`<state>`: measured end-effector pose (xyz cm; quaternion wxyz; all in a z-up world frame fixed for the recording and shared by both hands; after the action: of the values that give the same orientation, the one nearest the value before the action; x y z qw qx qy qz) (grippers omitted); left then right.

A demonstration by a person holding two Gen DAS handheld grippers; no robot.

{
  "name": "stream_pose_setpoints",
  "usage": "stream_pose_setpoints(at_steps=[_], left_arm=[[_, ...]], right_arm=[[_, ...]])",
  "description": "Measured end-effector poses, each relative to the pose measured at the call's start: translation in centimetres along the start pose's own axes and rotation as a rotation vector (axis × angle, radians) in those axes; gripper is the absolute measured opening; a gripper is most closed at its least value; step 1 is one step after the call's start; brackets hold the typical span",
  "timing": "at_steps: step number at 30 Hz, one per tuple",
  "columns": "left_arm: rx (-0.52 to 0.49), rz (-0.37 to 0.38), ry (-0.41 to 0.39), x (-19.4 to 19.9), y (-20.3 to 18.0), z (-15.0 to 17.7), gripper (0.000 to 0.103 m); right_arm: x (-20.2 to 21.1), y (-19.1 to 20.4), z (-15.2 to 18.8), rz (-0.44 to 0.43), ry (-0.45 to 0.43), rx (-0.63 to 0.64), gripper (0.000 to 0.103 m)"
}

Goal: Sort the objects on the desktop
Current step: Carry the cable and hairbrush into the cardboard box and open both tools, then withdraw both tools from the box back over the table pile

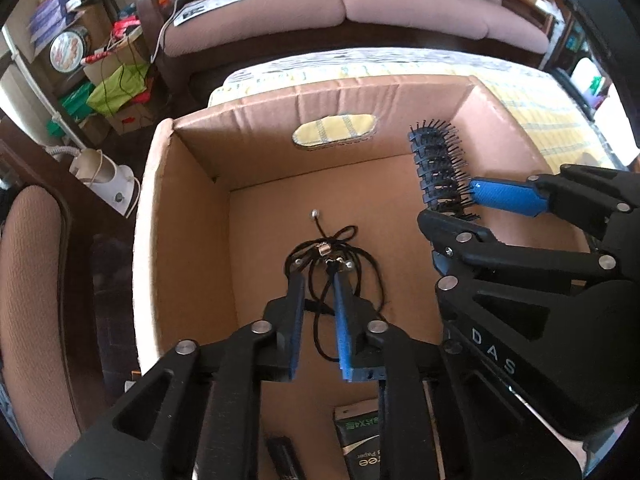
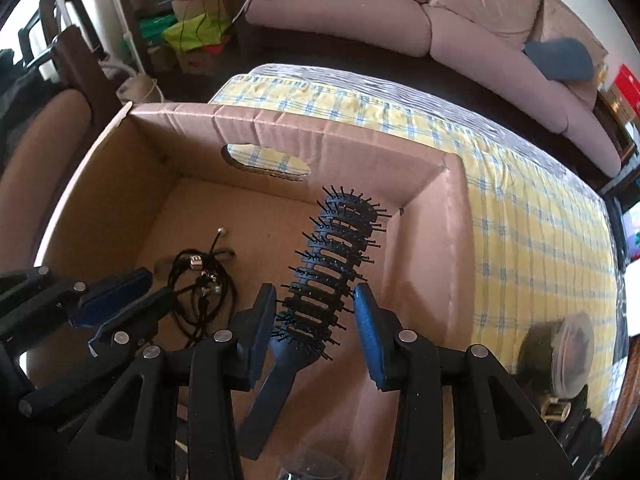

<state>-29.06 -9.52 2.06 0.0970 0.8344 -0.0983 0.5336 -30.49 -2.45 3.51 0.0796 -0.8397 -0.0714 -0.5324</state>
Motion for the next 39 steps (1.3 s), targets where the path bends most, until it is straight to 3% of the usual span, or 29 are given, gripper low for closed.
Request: stream_pose_setpoints(at_steps=[12,17,26,29,34,39], left_arm=[[0.053,0.008,-0.057,3.0,1.8,-0.2,0.04],[0.066,0.017,-0.075,4.5,2.2,0.2,0.044],[0.071,0.043,-0.124,8.0,2.2,1.0,0.054],[0.075,0.045,-0.143,9.5,2.0,1.6,0.057],[0.106,0.041,-0.197,13.0,1.7,2.9,0.075],[0.11,0.032,-0.241,16.2,1.1,4.4,0.081]], right_arm=[[0.2,-0.2,-0.2,0.004,-0.001,-0.007,0.048],[0.3,0.1,-0.4,-0.005,0.006,-0.009,0.06],[4.6,-1.4,-0.2,-0.007,-0.065,-0.053,0.061],[6.6,-2.1,0.5,-0.011,-0.093,-0.073,0.065],[9.6,-2.7,3.0,-0.03,-0.133,-0.097,0.067],[11.9,-3.0,6.0,-0.032,-0.147,-0.104,0.067]])
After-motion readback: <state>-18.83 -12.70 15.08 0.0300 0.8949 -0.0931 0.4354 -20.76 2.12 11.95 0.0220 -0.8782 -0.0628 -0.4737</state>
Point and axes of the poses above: each gripper's, at about its wrist camera, not at the fingertips, and x roughly against the way its jaws point, y to its left, z to its underside, the point moved 5 cm from there along -x, roughly the way its jaws point, and after that the axes turned 2 degrees about -x, right-handed, at the moved point
